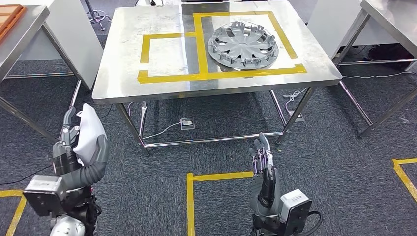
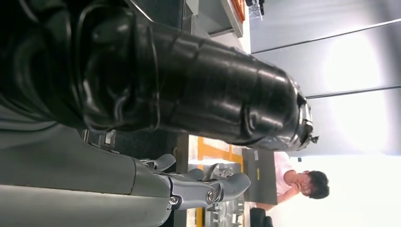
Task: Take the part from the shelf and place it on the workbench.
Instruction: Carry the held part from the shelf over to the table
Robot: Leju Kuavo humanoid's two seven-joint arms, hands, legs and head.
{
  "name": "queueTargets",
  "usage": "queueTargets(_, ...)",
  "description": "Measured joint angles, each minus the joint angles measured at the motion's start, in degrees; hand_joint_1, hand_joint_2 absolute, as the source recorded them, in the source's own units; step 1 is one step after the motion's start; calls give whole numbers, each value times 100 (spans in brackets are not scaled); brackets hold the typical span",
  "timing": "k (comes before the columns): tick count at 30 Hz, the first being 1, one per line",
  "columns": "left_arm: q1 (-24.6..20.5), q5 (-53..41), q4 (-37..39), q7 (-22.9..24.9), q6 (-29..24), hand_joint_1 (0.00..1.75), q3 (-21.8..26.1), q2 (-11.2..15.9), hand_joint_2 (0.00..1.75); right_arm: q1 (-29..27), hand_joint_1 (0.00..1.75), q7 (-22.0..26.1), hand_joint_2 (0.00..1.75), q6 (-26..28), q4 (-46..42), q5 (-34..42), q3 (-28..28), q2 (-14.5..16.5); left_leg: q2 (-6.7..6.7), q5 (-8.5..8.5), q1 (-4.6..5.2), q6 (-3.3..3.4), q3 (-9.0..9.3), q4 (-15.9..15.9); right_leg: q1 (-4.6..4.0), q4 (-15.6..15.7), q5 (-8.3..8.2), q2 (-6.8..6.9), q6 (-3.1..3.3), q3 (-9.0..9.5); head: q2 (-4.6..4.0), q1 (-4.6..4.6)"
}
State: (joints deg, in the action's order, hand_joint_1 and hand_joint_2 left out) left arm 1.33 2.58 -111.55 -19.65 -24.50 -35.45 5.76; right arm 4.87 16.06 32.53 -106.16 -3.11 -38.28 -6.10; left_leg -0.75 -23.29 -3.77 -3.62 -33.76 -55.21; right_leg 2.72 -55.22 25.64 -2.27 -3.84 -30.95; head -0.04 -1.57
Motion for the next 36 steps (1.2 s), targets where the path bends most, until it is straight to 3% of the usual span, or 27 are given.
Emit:
queueTargets(5,75,236,1,-262,-98,175,10,1,175,34,0,-95,0,-64,1,-39,-5,4,0,-2,1,2,-3,-6,1,1,0,0,-1,0,0,4)
queueTargets(11,116,272,2,-318,-123,175,13,7,175,43,0,-155,0,-72,1,-62,-8,4,-5,-58,18,88,-41,-88,25,2,18,3,-58,3,0,-39)
queueTargets(15,153,275,-8,-301,-177,175,15,39,175,32,0,-175,0,-76,1,-20,-8,4,-3,-117,51,180,-83,-176,54,18,21,1,-148,31,0,-51)
queueTargets(17,165,276,-21,-289,-192,175,15,48,175,22,0,-162,0,-73,2,11,-8,4,-1,-141,65,252,-68,-163,67,2,-28,2,-212,65,0,-48)
queueTargets(19,172,276,-31,-281,-203,175,15,51,175,15,0,-146,0,-70,4,35,-8,4,16,-157,65,334,3,-118,68,-179,36,61,-228,-10,0,2)
queueTargets(22,185,272,-34,-261,-215,175,25,60,175,12,0,-131,0,-69,12,51,-10,3,36,-180,108,407,63,-104,17,-1166,518,160,-154,-526,0,144)
queueTargets(24,196,269,-33,-243,-216,175,26,62,175,-14,0,-123,0,-66,32,60,-10,0,42,-206,154,431,71,-119,-33,-1708,693,165,-109,-847,0,210)
queueTargets(25,198,267,-33,-235,-218,175,25,63,175,-24,0,-119,0,-65,42,65,-10,-2,43,-226,173,436,83,-133,-57,-1685,627,166,-83,-871,0,233)
queueTargets(26,198,266,-33,-225,-221,175,25,65,175,-30,0,-112,0,-64,47,71,-11,-2,42,-250,189,435,102,-151,-80,-1450,459,167,-45,-791,0,254)
queueTargets(28,197,259,-33,-211,-226,175,26,67,175,-29,0,-93,0,-64,51,89,-12,-2,43,-303,208,419,150,-179,-138,-699,113,199,61,-484,0,289)
queueTargets(30,197,248,-34,-202,-229,175,27,68,175,-26,0,-73,0,-64,55,107,-12,-1,49,-331,214,365,163,-182,-200,-273,80,241,156,-292,0,314)
queueTargets(31,199,244,-35,-199,-230,175,26,68,175,-28,0,-68,0,-64,58,113,-12,-1,54,-317,215,325,169,-192,-222,-235,126,251,200,-282,0,314)
queueTargets(34,196,229,-45,-198,-232,175,19,74,175,-32,0,-58,0,-64,63,118,-11,7,70,-344,200,236,154,-347,-213,-129,35,230,334,-94,0,291)
queueTargets(36,193,223,-57,-200,-236,175,16,86,175,-26,0,-56,0,-64,67,119,-11,18,71,-565,193,221,-98,-807,-201,-88,39,225,386,20,0,231)
